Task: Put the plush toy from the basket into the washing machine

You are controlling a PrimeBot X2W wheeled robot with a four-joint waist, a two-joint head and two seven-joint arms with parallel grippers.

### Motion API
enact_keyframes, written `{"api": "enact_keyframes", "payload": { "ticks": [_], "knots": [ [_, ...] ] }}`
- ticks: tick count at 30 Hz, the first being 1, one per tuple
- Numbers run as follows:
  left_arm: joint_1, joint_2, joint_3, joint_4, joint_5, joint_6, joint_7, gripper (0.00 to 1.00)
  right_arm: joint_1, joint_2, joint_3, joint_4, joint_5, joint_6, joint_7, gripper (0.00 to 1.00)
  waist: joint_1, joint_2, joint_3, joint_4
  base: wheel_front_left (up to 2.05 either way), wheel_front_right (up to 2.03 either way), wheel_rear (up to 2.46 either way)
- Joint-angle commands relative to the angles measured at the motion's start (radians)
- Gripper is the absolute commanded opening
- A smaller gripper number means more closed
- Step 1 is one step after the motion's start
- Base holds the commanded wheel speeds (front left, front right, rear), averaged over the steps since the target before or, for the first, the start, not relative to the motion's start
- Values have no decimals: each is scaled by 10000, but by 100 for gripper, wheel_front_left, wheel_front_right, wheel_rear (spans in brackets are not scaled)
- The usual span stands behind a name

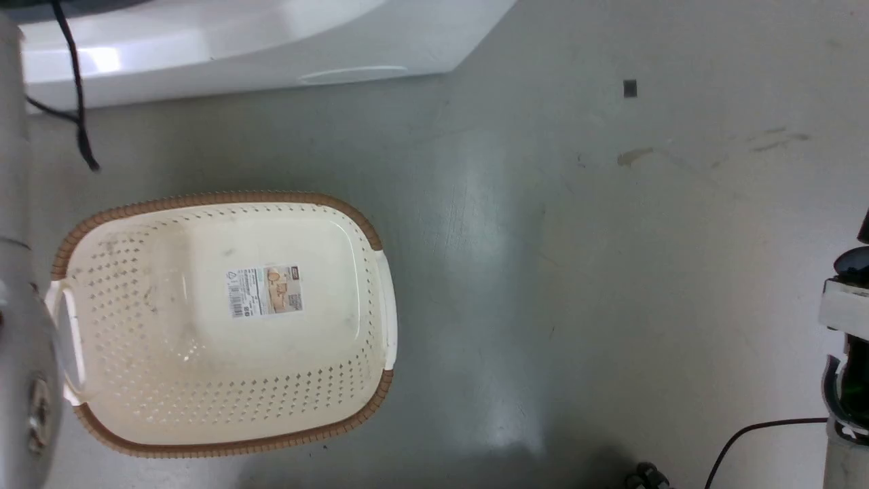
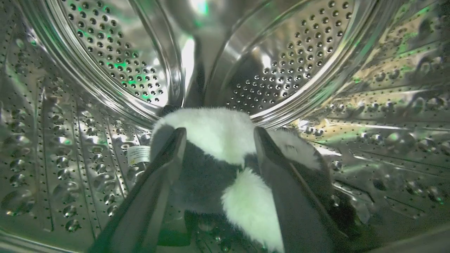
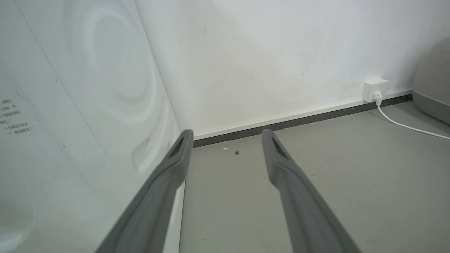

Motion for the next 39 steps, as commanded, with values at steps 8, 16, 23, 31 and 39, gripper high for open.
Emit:
{"api": "enact_keyframes", "payload": {
  "ticks": [8,16,23,31,39],
  "knots": [
    [2704,-368,249,-1102,270,189,-52,100,309,-4,495,459,-389,6,-44,100,-2,0,-1522,332,0,0,0],
    [5872,-1081,710,-3557,511,361,-52,100,1015,-4,524,908,-793,6,-44,100,-2,0,-3083,871,0,0,0],
    [8676,-1685,1005,-5686,1056,376,-53,100,1733,-4,694,1335,-1333,6,-44,100,-2,0,-4544,1208,0,0,0],
    [11726,-2202,736,-6919,1666,235,-53,100,2785,-4,887,1870,-1796,6,-44,100,-2,0,-6418,1400,0,0,0],
    [13869,-2397,986,-7707,1738,205,-53,100,3914,-4,1075,2037,-2215,6,-44,100,-2,0,-7714,1559,0,0,0]
  ]
}}
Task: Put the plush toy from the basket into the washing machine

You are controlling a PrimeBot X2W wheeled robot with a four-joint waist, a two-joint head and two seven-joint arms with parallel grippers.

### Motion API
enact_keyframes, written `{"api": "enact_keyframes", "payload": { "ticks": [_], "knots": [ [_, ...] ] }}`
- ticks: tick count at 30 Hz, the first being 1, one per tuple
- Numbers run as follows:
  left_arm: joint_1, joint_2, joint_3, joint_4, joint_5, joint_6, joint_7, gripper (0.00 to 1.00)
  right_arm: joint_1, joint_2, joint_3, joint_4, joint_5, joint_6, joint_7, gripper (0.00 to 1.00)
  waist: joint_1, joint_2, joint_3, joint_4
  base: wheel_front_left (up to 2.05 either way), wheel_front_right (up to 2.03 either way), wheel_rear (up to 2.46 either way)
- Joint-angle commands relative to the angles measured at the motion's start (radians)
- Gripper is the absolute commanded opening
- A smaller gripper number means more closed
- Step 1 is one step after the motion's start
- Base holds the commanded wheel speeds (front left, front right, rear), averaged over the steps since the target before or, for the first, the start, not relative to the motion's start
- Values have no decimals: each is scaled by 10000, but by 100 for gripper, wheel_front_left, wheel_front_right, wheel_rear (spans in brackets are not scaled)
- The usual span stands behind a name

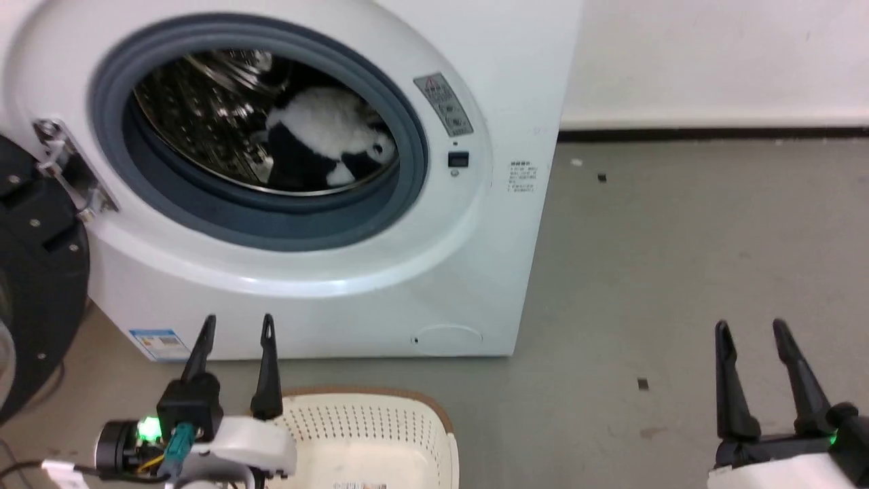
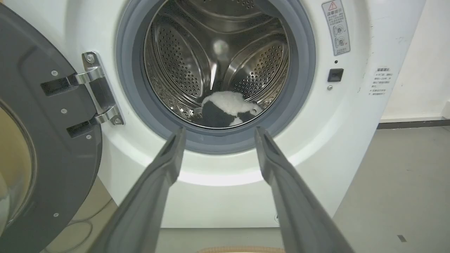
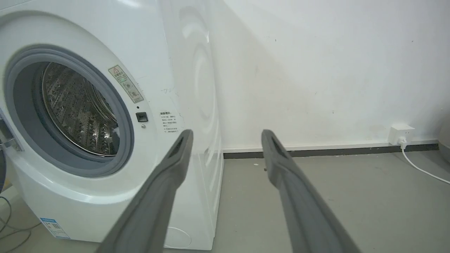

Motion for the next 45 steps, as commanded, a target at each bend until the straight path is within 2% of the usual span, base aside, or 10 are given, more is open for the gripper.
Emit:
{"api": "enact_keyframes", "payload": {
  "ticks": [1,10,11,45],
  "knots": [
    [206,-29,41,-127,-6,-76,-51,100,175,-4,51,18,-50,6,-44,100,4,0,-476,159,0,0,0],
    [947,-167,206,-199,-6,-303,-51,100,623,-4,41,-35,-75,6,-44,100,4,0,-874,211,0,0,0],
    [849,-137,180,-184,1,-263,2,0,497,0,41,-7,-63,0,2,0,4,0,-874,215,0,0,0],
    [868,-241,171,-629,151,-368,618,0,212,-1,231,130,-417,0,617,0,4,0,-803,176,0,0,0]
  ]
}}
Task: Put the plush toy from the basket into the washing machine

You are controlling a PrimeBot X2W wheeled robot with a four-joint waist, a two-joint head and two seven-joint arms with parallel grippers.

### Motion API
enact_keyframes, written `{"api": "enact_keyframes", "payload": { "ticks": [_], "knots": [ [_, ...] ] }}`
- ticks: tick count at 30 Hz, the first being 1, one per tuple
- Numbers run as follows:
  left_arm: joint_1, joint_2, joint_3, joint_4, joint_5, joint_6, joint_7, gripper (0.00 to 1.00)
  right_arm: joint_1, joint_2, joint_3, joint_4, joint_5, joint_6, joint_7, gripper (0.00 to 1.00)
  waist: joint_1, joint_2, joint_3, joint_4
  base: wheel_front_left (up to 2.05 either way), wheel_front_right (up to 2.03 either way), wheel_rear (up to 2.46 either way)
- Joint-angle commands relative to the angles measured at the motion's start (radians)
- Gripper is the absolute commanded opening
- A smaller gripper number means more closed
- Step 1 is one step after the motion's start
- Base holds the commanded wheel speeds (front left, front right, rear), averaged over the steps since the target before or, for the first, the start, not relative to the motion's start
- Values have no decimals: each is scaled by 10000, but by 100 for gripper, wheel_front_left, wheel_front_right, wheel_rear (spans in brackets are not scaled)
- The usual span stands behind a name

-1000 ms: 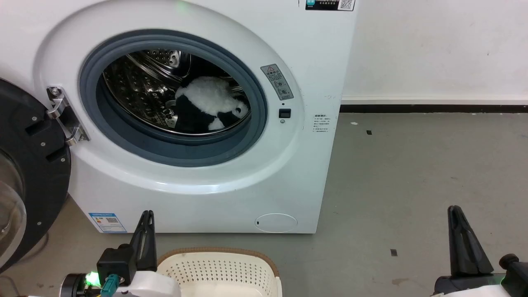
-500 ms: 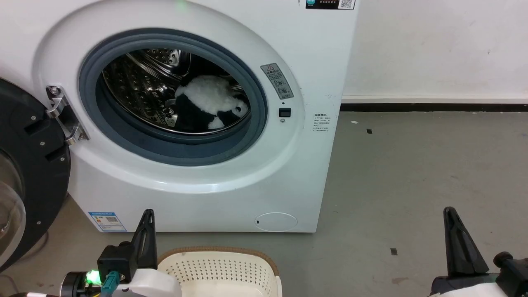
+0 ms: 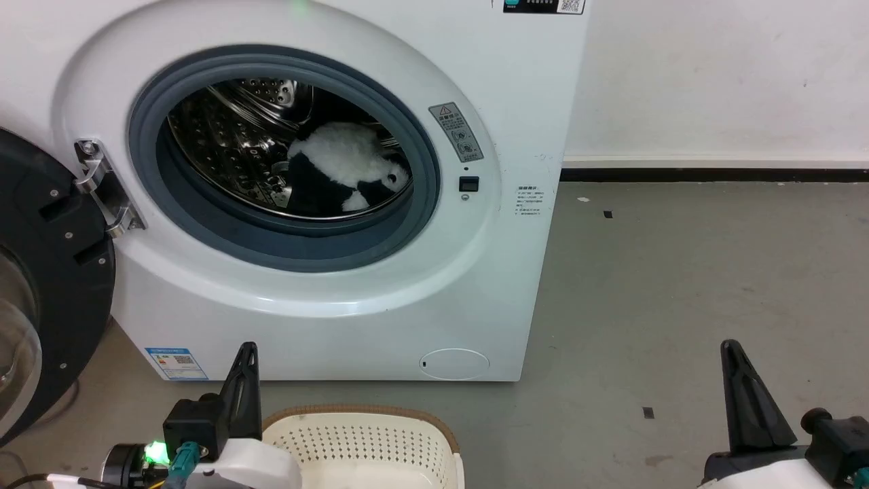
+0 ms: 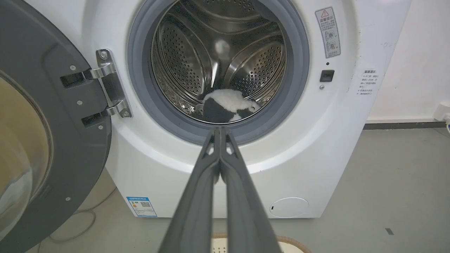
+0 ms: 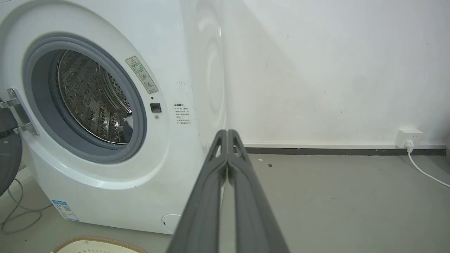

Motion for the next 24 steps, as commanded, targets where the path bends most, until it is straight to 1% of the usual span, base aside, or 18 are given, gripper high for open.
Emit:
{"api": "enact_keyframes", "payload": {
  "ticks": [1,24],
  "knots": [
    [23,-13,30,-94,66,-34,69,0,-161,-1,23,29,-98,2,83,0,0,-1,2,-1,0,0,0],
    [40,-94,52,-442,183,-126,539,0,-372,-2,171,133,-372,3,556,0,0,-1,62,-30,0,0,0]
  ]
}}
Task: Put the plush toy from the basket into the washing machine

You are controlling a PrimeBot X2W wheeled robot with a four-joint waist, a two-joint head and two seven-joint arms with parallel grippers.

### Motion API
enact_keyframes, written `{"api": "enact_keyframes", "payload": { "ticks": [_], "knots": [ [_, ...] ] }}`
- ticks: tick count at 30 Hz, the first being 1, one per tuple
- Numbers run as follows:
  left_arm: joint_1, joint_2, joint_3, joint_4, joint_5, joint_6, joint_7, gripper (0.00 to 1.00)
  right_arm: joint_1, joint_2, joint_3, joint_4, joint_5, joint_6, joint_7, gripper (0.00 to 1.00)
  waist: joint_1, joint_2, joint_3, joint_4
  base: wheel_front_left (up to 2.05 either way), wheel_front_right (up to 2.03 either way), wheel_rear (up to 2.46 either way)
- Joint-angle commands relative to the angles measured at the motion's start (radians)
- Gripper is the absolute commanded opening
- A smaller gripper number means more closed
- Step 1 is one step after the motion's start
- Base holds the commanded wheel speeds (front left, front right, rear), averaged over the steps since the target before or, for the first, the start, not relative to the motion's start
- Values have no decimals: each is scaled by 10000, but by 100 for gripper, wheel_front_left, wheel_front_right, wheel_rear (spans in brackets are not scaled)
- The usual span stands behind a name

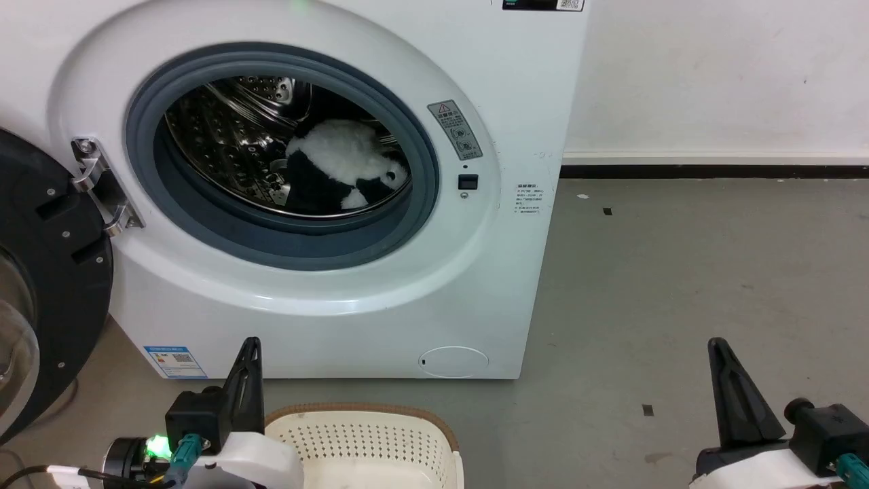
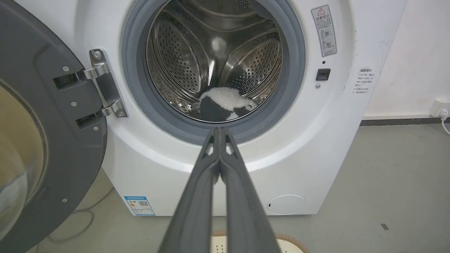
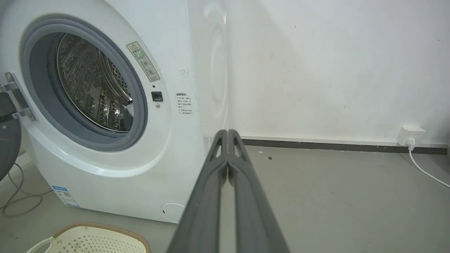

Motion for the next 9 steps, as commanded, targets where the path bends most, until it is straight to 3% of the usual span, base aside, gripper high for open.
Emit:
{"api": "enact_keyframes", "payload": {
  "ticks": [1,9],
  "knots": [
    [40,-23,40,-88,84,-38,62,0,-177,-2,41,50,-67,3,54,0,0,0,3,-1,0,0,0],
    [45,-51,48,-209,124,-70,226,0,-251,-2,93,86,-163,4,218,0,0,0,23,-11,0,0,0]
  ]
}}
